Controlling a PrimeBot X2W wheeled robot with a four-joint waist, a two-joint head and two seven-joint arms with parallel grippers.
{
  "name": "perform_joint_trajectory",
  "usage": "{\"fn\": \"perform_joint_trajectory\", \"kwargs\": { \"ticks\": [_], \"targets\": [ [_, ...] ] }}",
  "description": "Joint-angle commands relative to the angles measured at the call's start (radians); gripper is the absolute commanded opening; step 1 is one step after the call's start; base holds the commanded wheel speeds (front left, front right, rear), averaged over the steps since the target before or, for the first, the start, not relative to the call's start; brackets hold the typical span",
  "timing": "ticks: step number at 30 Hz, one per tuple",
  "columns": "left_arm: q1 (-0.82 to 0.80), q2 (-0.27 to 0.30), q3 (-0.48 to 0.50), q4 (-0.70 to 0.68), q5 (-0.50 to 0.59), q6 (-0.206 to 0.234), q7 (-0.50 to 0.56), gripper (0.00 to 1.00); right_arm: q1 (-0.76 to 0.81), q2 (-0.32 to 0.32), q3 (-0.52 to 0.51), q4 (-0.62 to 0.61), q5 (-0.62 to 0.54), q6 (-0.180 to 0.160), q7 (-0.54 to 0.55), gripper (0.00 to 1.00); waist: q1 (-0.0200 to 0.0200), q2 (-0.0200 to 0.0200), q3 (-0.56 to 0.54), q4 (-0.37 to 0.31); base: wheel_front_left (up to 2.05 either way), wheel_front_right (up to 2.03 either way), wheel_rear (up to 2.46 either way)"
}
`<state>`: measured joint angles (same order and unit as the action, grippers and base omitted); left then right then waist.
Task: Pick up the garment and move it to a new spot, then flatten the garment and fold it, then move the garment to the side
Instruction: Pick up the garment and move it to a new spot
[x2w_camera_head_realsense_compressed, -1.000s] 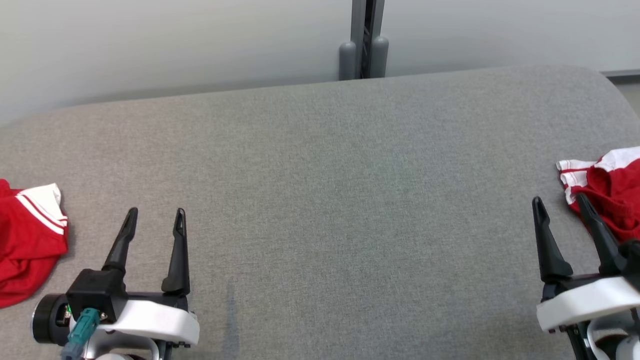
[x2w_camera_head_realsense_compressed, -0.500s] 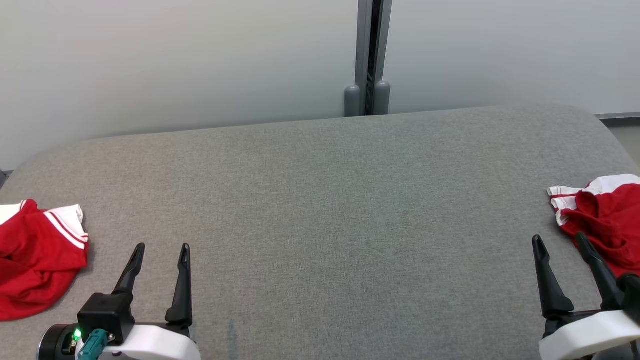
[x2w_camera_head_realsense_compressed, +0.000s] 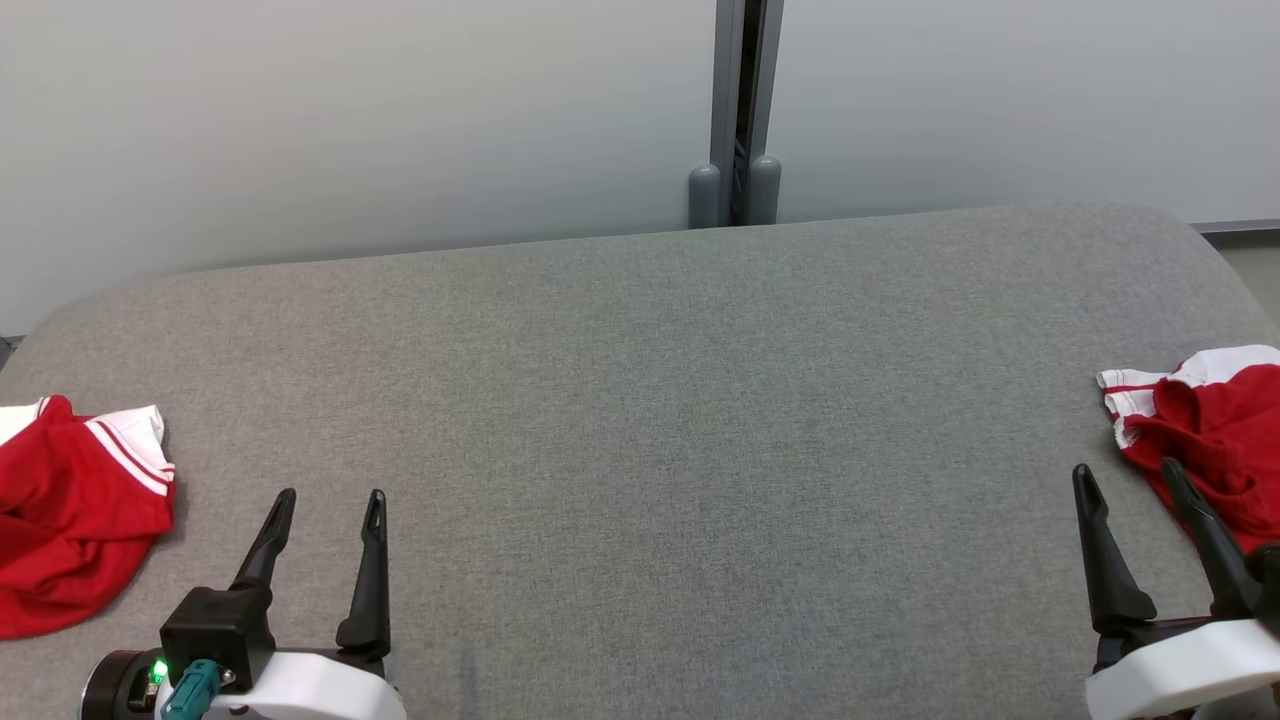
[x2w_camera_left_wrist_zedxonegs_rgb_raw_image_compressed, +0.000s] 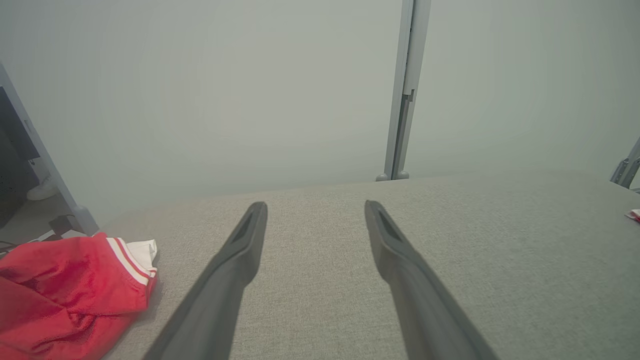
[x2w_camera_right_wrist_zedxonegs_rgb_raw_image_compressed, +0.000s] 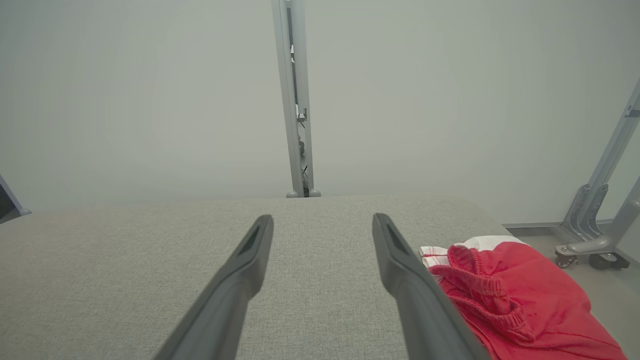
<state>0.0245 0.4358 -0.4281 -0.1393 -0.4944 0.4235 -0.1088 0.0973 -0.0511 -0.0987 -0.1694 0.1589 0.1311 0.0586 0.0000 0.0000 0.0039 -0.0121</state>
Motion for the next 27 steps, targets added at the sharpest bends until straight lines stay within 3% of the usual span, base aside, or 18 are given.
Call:
{"fn": "perform_joint_trajectory", "kwargs": {
  "ticks": [1, 13, 27],
  "targets": [
    [-0.009, 0.006, -0.001, -0.004, 0.004, 0.004, 0.001, 1.0, 0.007, -0.002, -0.009, 0.001, 0.008, -0.001, -0.004, 1.0, 0.0, 0.0, 0.0, 0.001, 0.0, 0.0, 0.0],
    [-0.036, -0.008, 0.004, -0.014, -0.004, 0.007, -0.015, 1.0, 0.0, -0.001, -0.019, 0.008, 0.008, -0.001, -0.013, 1.0, 0.0, 0.0, 0.013, 0.037, 0.0, 0.0, 0.0],
    [-0.086, -0.008, 0.076, 0.013, -0.035, 0.004, -0.079, 1.0, -0.051, -0.002, 0.063, -0.029, 0.013, -0.001, 0.001, 1.0, 0.0, 0.0, 0.045, 0.264, 0.0, 0.0, 0.0]
  ]
}}
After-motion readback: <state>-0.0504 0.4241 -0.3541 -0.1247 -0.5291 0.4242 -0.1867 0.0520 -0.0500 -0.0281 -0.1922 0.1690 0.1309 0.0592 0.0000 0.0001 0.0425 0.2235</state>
